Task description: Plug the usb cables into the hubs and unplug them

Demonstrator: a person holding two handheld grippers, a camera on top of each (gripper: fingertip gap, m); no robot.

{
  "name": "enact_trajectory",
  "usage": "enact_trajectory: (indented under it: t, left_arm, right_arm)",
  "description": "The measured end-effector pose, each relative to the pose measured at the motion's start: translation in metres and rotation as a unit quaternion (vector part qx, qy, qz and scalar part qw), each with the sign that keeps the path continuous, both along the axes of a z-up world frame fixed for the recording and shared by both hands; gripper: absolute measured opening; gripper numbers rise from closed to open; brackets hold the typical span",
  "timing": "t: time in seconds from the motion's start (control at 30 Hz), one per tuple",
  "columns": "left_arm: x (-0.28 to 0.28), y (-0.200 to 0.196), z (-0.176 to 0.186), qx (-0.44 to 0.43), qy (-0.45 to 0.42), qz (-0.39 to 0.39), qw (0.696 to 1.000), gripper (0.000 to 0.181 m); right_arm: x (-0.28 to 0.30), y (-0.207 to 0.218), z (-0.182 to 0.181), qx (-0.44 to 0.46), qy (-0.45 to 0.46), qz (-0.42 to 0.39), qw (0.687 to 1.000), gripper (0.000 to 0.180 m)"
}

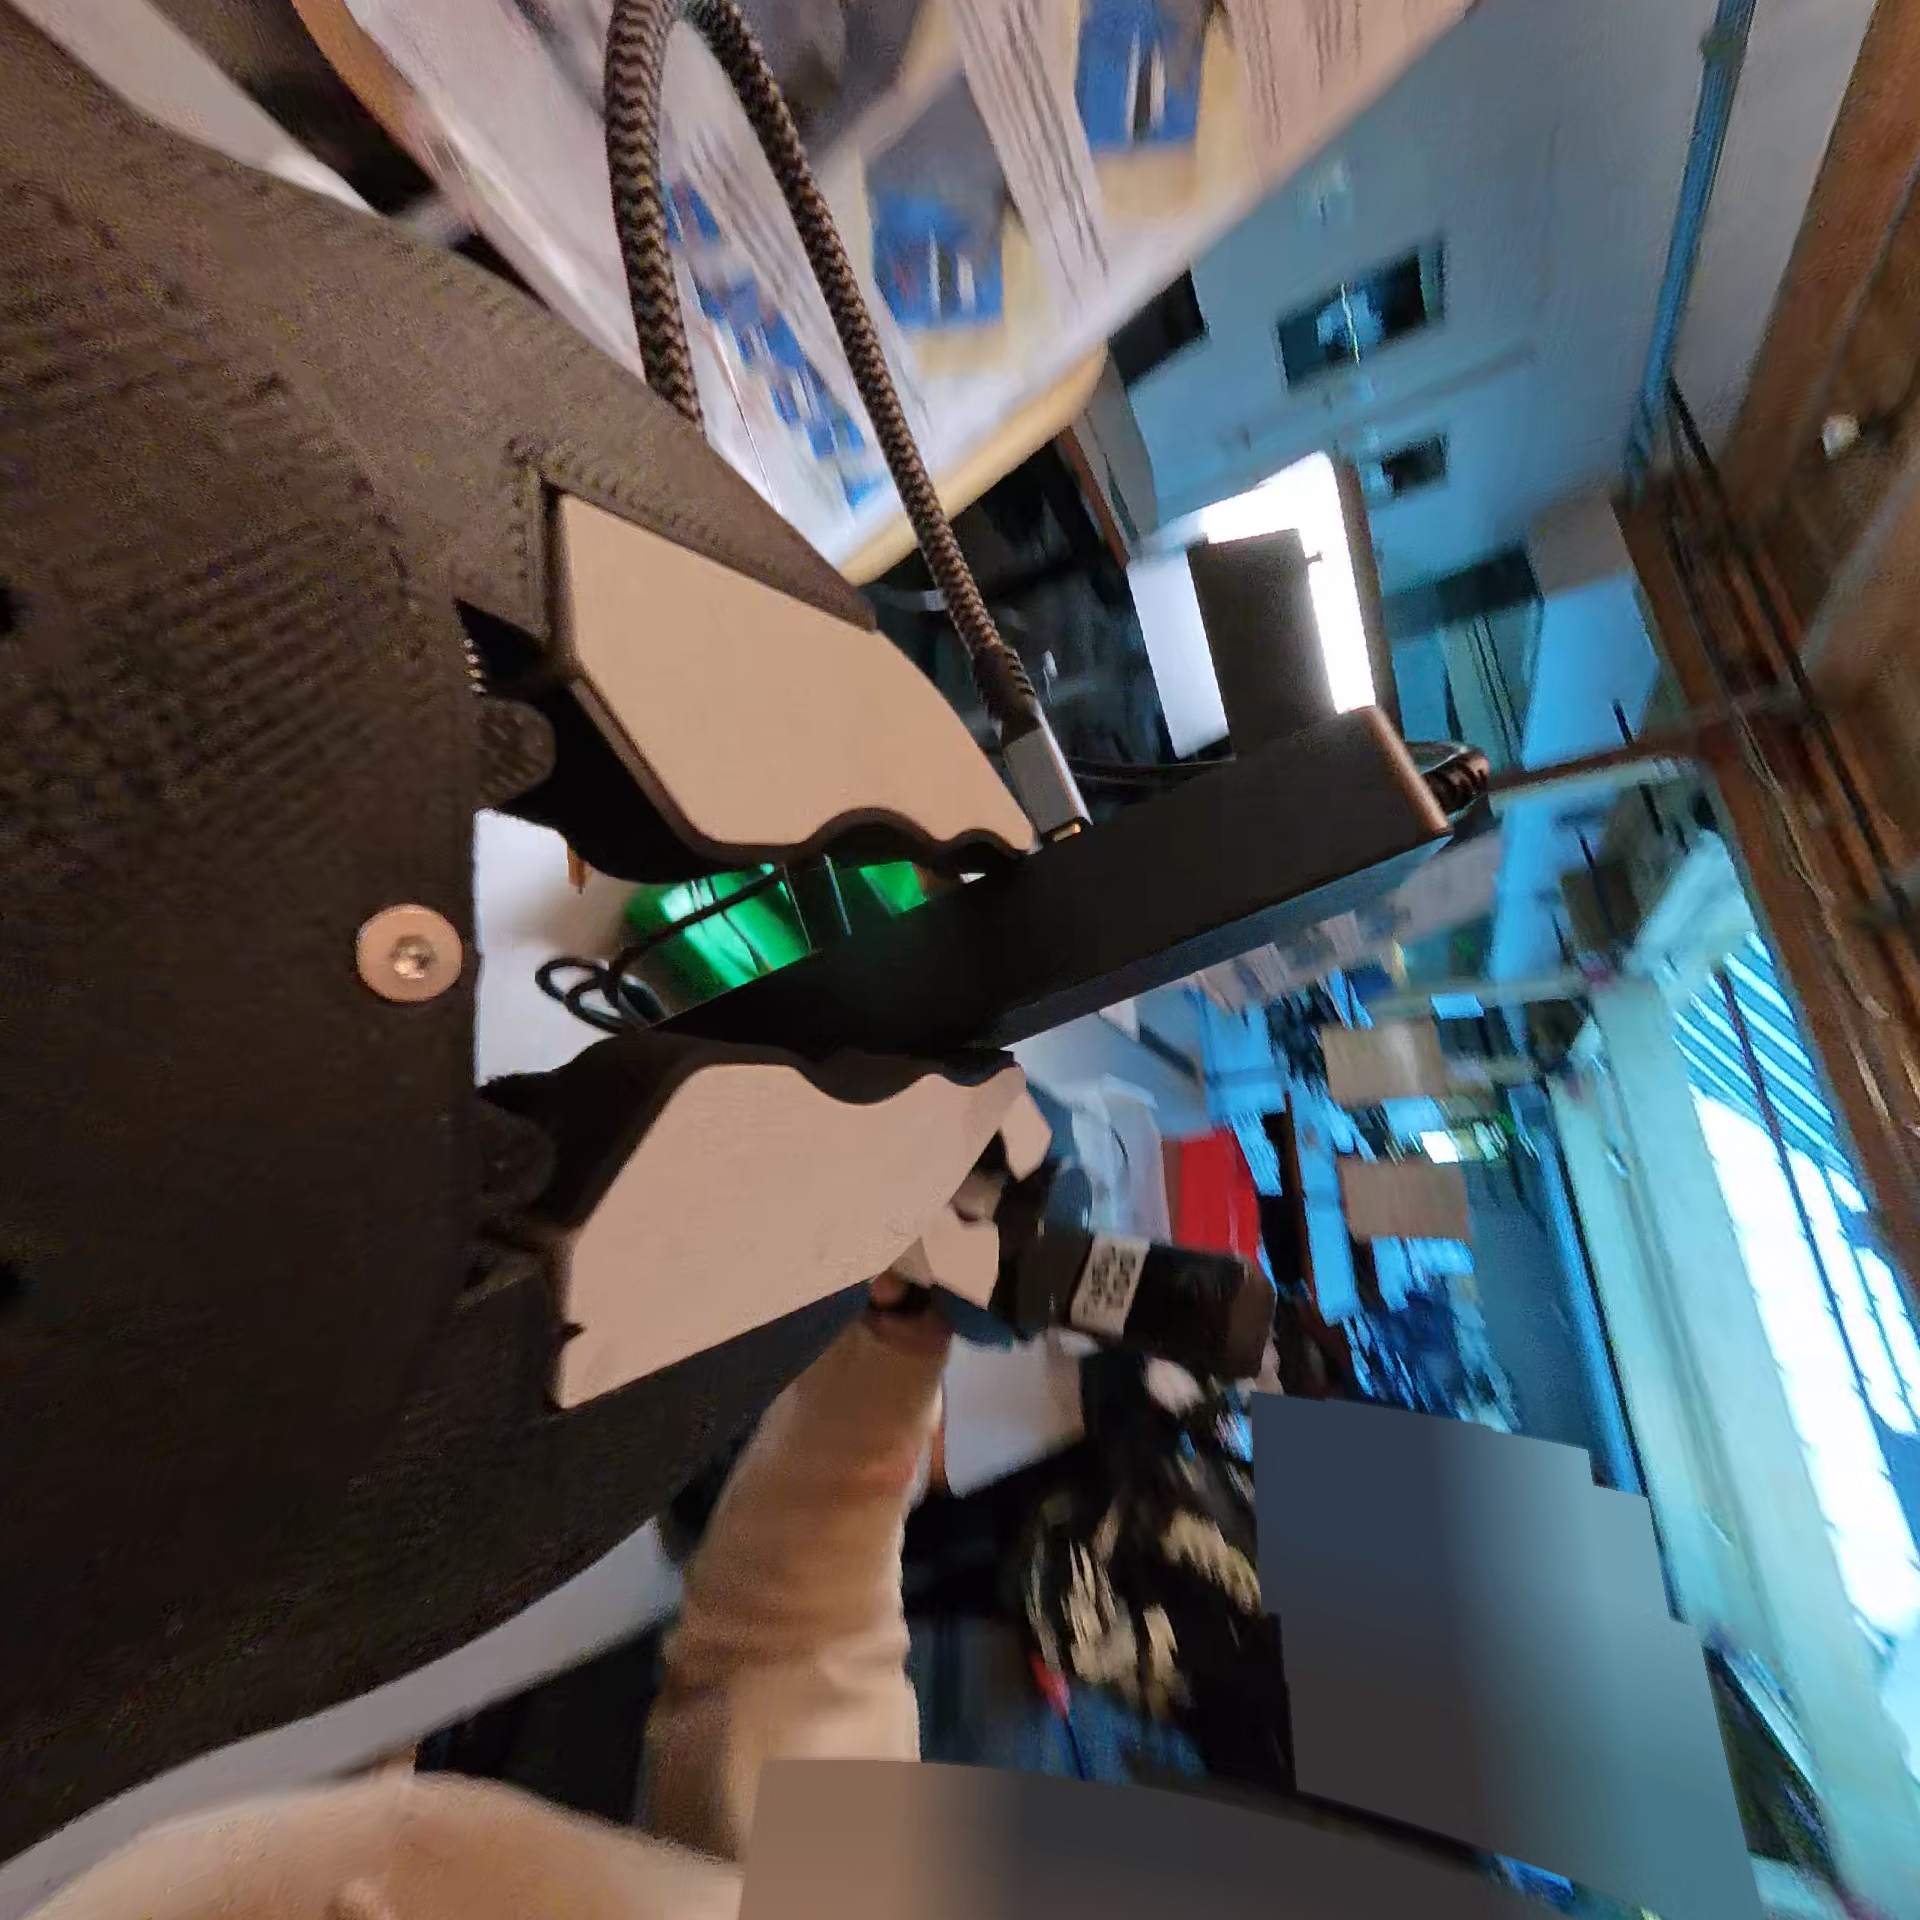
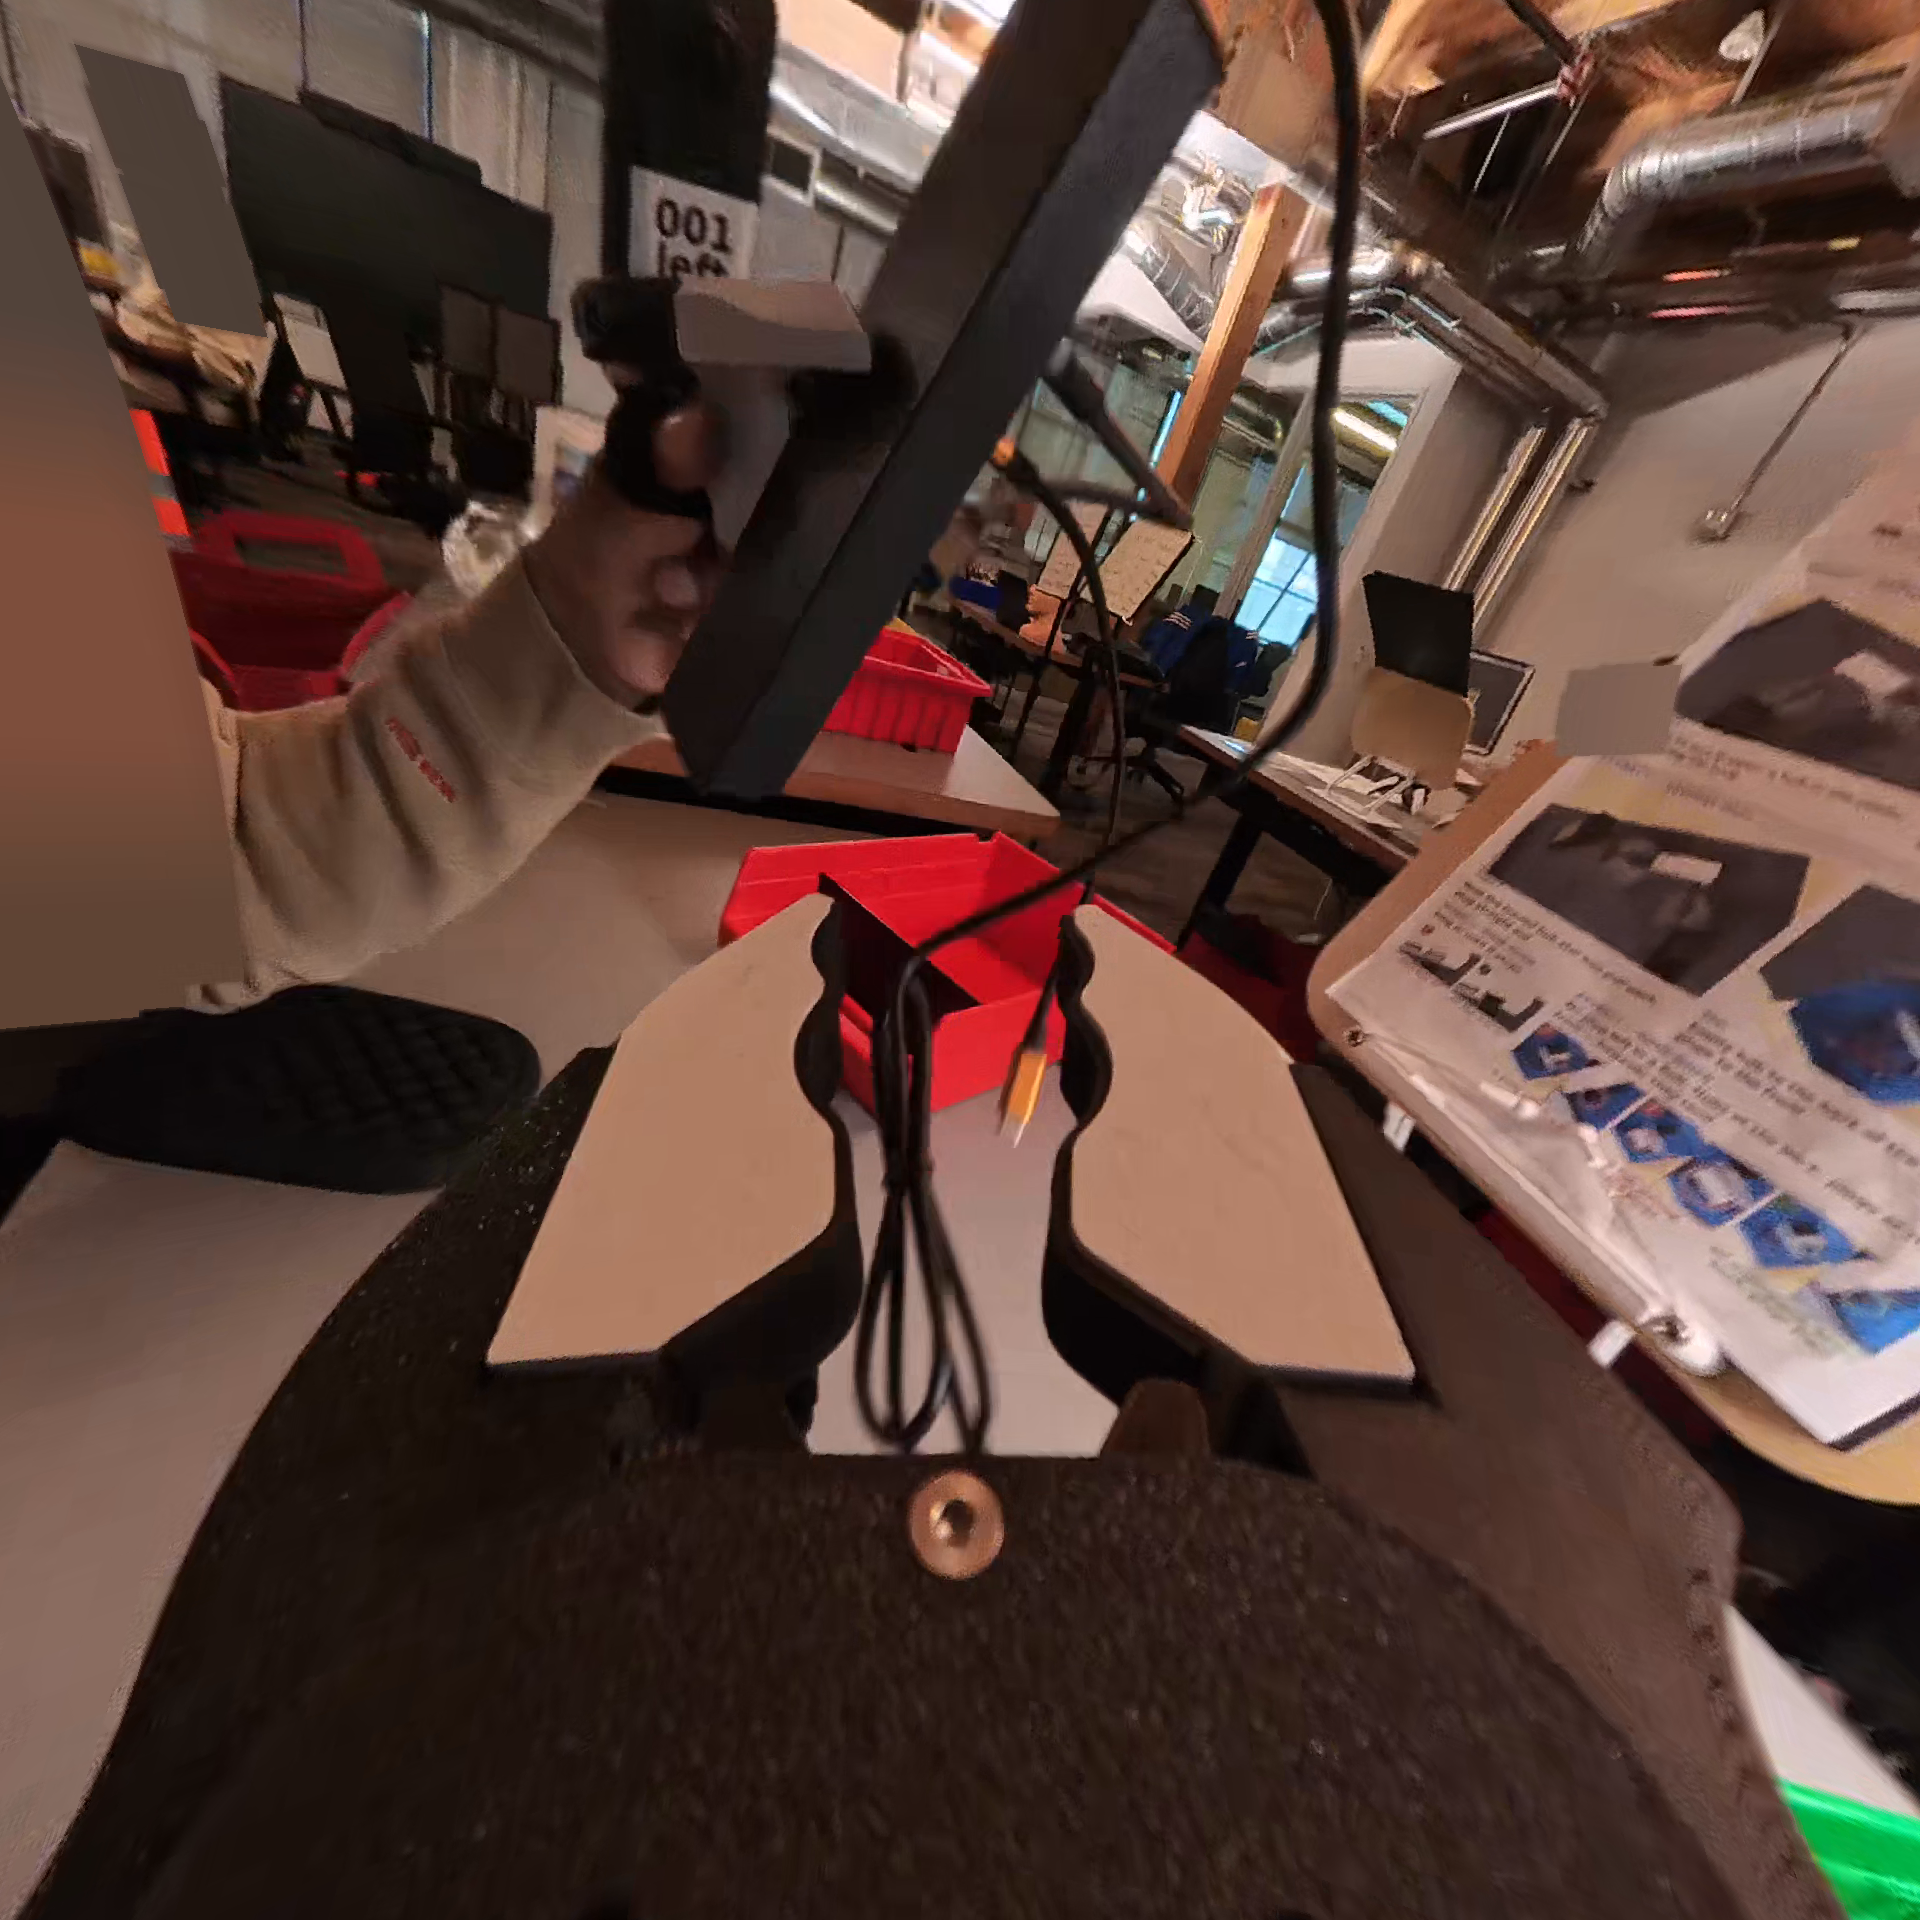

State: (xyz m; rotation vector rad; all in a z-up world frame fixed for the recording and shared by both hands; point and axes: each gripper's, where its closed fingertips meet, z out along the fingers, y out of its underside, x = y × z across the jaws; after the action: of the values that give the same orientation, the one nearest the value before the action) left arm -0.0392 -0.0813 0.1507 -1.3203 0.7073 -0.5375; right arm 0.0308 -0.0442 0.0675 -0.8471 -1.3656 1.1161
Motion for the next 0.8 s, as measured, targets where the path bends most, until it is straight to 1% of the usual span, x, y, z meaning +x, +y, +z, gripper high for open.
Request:
enact_trajectory:
  t: [0.1, 0.23, 0.3, 0.37, 0.47, 0.53, 0.6, 0.67, 0.73, 0.8]
  left_arm:
    - [0.028, -0.005, -0.013, -0.011, -0.031, -0.104, 0.994, 0.033]
    - [0.051, -0.011, -0.05, 0.001, -0.055, -0.222, 0.974, 0.033]
    - [0.062, -0.009, -0.076, -0.024, -0.064, -0.283, 0.957, 0.032]
    - [0.071, -0.006, -0.096, -0.061, -0.083, -0.334, 0.937, 0.032]
    - [0.08, -0.004, -0.118, -0.101, -0.097, -0.385, 0.912, 0.032]
    - [0.082, -0.01, -0.122, -0.107, -0.113, -0.423, 0.893, 0.032]
    - [0.082, -0.015, -0.124, -0.114, -0.127, -0.452, 0.875, 0.032]
    - [0.081, -0.017, -0.13, -0.121, -0.121, -0.466, 0.868, 0.031]
    - [0.079, -0.017, -0.133, -0.126, -0.119, -0.471, 0.865, 0.031]
    - [0.077, -0.018, -0.134, -0.131, -0.117, -0.48, 0.86, 0.03]
  right_arm:
    - [0.008, -0.001, 0.012, 0.062, -0.021, -0.021, 0.998, 0.038]
    - [0.024, 0.013, 0.018, 0.082, -0.021, -0.044, 0.995, 0.035]
    - [0.025, 0.018, 0.008, 0.072, -0.039, -0.031, 0.996, 0.038]
    - [0.022, 0.011, 0.0, 0.052, -0.045, 0.01, 0.998, 0.042]
    - [0.013, 0.0, -0.021, 0.032, -0.084, 0.069, 0.994, 0.05]
    - [0.009, -0.011, -0.038, 0.01, -0.12, 0.119, 0.986, 0.051]
    - [0.006, -0.019, -0.05, 0.006, -0.143, 0.149, 0.979, 0.042]
    - [0.003, -0.016, -0.052, 0.012, -0.139, 0.141, 0.98, 0.027]
    - [0.001, -0.013, -0.051, 0.016, -0.131, 0.133, 0.982, 0.018]
    - [-0.001, -0.014, -0.054, 0.027, -0.133, 0.128, 0.982, 0.02]
